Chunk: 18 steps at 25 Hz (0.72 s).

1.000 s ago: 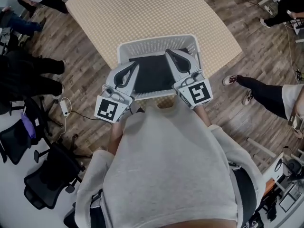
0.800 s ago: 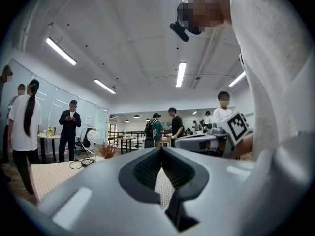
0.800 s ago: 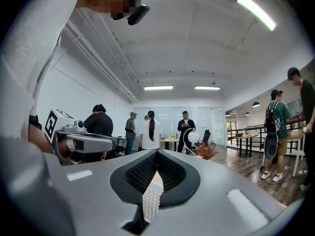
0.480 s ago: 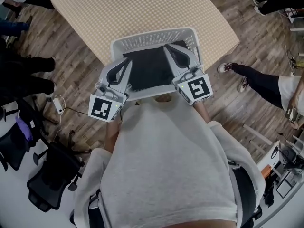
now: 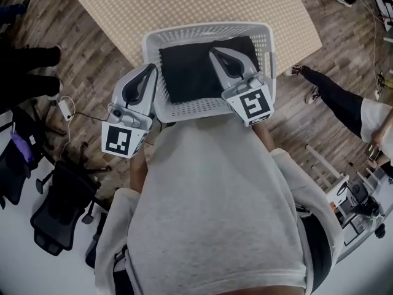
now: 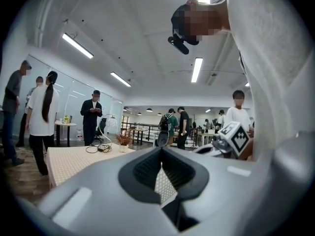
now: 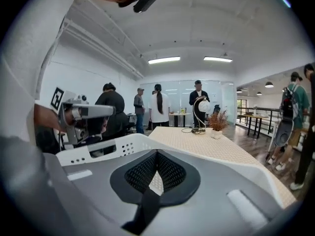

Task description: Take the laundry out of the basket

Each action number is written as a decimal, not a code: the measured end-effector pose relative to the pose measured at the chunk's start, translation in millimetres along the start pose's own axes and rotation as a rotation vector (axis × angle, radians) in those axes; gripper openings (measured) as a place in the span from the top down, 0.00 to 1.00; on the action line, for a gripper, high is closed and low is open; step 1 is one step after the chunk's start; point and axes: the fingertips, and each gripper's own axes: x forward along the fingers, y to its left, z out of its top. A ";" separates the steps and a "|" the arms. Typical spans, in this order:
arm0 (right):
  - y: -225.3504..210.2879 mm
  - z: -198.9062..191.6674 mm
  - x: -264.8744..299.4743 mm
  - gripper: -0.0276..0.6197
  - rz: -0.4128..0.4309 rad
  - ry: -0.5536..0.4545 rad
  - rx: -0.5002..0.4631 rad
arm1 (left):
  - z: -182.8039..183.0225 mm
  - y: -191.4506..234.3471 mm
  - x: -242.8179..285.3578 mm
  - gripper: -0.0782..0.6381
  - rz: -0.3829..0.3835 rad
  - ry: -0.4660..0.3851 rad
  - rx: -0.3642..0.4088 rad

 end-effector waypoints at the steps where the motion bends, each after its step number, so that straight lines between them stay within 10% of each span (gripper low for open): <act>1: 3.3 -5.6 4.4 0.96 0.008 0.034 -0.057 | -1.2 3.6 -1.4 0.88 0.006 -0.002 -0.004; 8: 39.1 -89.5 19.1 0.96 0.180 0.451 -1.015 | -7.0 12.4 -9.9 0.88 0.024 -0.012 -0.028; 15: 44.0 -131.6 21.0 0.93 0.360 0.631 -0.916 | -3.9 15.5 -14.6 0.88 0.039 -0.037 -0.030; 18: 43.4 -154.7 22.6 0.52 0.474 0.760 -0.830 | -3.6 19.4 -19.3 0.88 0.053 -0.037 -0.035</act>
